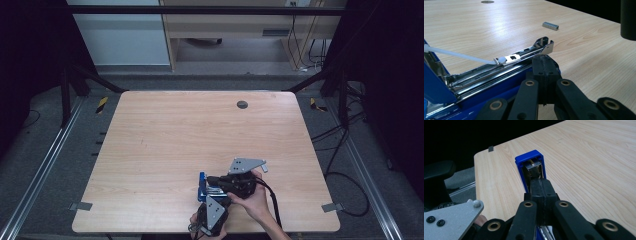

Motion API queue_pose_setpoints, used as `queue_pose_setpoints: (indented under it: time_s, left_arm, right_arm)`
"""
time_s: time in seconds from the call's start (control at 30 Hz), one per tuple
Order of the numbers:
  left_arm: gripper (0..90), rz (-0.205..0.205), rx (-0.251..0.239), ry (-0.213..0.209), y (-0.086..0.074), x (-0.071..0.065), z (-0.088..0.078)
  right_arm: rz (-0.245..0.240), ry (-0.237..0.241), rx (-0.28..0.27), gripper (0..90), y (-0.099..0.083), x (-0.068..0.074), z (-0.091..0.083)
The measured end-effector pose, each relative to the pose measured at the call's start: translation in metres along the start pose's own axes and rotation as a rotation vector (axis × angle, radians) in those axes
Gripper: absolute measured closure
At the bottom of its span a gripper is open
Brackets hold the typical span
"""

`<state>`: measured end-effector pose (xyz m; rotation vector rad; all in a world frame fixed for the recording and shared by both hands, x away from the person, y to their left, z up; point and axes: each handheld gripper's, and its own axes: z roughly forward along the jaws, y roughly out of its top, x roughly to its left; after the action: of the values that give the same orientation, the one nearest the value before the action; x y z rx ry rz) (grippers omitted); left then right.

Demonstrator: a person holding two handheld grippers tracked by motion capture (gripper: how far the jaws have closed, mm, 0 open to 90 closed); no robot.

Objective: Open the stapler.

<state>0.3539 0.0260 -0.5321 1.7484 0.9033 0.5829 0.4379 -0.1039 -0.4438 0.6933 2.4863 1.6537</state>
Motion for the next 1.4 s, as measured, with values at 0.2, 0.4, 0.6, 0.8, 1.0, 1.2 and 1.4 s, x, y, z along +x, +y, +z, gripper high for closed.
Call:
queue_pose_setpoints:
  time_s: [0.2,0.4,0.6,0.8,1.0,1.2,1.4]
  left_arm:
    - [90.0,-0.001,0.000,0.000,0.000,0.000,0.000]
    - [90.0,-0.003,0.000,-0.002,0.000,0.000,0.000]
    - [90.0,-0.002,0.000,-0.001,0.000,0.000,0.000]
    - [90.0,-0.002,0.000,-0.001,0.000,0.000,0.000]
    - [90.0,-0.002,-0.001,-0.001,0.000,0.000,0.000]
    - [90.0,-0.001,0.000,0.000,0.000,0.000,0.000]
    - [90.0,-0.002,-0.003,0.001,0.000,0.000,0.000]
  right_arm:
    - [0.001,0.017,0.007,90.0,0.002,-0.001,0.002]
    - [-0.008,0.029,0.026,90.0,0.004,-0.002,0.004]
    - [-0.022,0.036,0.048,90.0,0.008,-0.003,0.006]
    - [-0.029,0.032,0.055,90.0,0.010,-0.001,0.009]
    - [-0.038,0.021,0.053,90.0,0.011,0.001,0.012]
    - [-0.042,0.032,0.066,90.0,0.013,0.001,0.015]
    - [-0.042,0.039,0.066,90.0,0.014,0.000,0.019]
